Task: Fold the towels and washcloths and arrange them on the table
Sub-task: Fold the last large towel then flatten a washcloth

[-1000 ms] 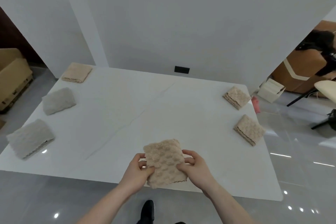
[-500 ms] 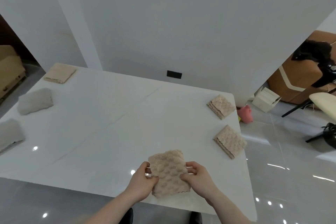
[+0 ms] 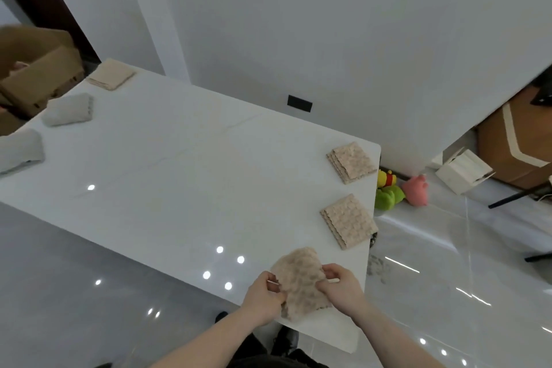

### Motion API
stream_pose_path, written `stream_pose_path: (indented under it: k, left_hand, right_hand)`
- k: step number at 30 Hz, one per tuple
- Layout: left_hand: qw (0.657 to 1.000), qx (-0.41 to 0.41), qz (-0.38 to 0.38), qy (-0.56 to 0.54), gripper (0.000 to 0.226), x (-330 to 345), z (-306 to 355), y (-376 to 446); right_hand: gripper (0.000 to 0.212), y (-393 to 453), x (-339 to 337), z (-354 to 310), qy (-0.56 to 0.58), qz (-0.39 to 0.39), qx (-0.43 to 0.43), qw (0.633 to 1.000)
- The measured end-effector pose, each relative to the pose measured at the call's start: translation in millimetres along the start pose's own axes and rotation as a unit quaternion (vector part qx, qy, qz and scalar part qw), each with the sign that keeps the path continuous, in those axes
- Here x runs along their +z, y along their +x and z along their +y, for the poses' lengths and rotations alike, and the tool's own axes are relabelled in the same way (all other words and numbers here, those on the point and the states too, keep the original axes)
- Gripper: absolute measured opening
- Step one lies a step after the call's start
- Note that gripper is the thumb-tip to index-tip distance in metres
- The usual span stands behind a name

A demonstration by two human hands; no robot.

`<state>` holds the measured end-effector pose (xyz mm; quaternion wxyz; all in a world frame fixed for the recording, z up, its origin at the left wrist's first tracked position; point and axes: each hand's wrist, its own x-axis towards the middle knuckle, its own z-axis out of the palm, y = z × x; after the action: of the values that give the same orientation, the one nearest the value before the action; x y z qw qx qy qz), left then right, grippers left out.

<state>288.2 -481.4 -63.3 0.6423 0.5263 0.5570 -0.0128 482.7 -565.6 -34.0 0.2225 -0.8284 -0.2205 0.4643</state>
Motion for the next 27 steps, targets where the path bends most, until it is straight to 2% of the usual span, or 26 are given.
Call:
stream_pose_path:
  k: [7, 13, 16, 18, 21, 22, 24, 26, 27]
  left_hand:
    - [0.995, 0.02, -0.083, 0.052, 0.042, 31.8, 1.4, 3.6]
    - [0.991, 0.003, -0.1, 0.087, 0.059, 54.0, 10.1, 9.5]
    - [0.988, -0.026, -0.12, 0.099, 0.057, 66.6, 7.0, 15.6]
    - [0.987, -0.041, -0.12, 0.099, 0.058, 76.5, -0.4, 24.9]
    - [0.985, -0.052, -0.117, 0.117, 0.034, 81.8, 3.7, 17.7]
    - [0.983, -0.056, -0.124, 0.12, 0.032, 81.6, 5.1, 14.3]
    - [0.983, -0.045, -0.119, 0.134, 0.045, 76.8, 2.0, 11.2]
    - [0.988, -0.029, -0.079, 0.128, 0.063, 66.8, -0.2, 6.2]
    - [0.991, -0.025, -0.056, 0.116, 0.065, 59.7, -0.8, 3.2]
  right_hand:
    - [0.022, 9.5, -23.8, 25.0, -0.055, -0.02, 0.015, 0.998]
    - [0.019, 15.1, -41.5, 43.3, -0.079, -0.034, 0.021, 0.996]
    - [0.019, 15.5, -45.9, 54.8, -0.098, -0.036, 0.012, 0.995]
    - [0.025, 20.4, -49.6, 62.7, -0.106, -0.029, 0.006, 0.994]
    - [0.042, 28.7, -55.1, 72.7, -0.122, -0.019, 0.009, 0.992]
    - [0.05, 28.3, -55.6, 74.6, -0.129, -0.016, 0.013, 0.991]
    - [0.059, 23.8, -55.5, 73.5, -0.158, -0.005, -0.006, 0.987]
    - [0.058, 21.1, -52.9, 65.8, -0.204, 0.007, -0.049, 0.978]
    - [0.057, 21.1, -50.0, 59.6, -0.219, 0.007, -0.069, 0.973]
